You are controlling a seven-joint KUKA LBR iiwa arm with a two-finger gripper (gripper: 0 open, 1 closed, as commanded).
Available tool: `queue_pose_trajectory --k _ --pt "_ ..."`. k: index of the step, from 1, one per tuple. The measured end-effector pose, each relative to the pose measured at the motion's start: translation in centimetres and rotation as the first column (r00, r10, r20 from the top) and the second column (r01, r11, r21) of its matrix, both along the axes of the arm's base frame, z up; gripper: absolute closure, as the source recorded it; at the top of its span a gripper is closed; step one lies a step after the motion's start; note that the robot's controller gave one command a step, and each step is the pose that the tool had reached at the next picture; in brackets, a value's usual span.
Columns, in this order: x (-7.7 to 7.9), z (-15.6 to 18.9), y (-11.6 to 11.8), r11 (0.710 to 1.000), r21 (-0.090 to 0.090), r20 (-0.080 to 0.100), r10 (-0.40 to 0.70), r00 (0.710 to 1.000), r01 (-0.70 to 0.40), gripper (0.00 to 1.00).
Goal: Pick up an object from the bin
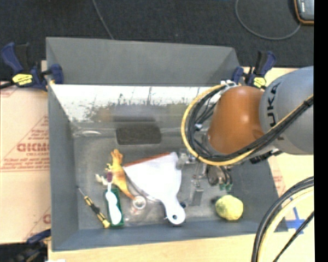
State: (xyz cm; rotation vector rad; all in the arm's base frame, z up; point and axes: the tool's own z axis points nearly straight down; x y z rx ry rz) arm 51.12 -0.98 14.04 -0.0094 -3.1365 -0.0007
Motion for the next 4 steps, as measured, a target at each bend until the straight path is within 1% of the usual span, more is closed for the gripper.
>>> queue_pose_trajectory --k 1,2,3,4 --pt "0.2 0.4 0.0 1.000 0.000 0.008 0.000 1.000 0.000 0.00" --pt "2.5 -7.1 -0.1 0.913 0.000 0.007 0.407 0.913 -0.407 0.00" --pt "2.1 -6.9 -0.8 0.857 -0.003 0.009 0.516 0.857 -0.516 0.00" --pt "2.6 -6.8 -0.2 0.912 -0.002 0.014 0.411 0.912 -0.411 0.00"
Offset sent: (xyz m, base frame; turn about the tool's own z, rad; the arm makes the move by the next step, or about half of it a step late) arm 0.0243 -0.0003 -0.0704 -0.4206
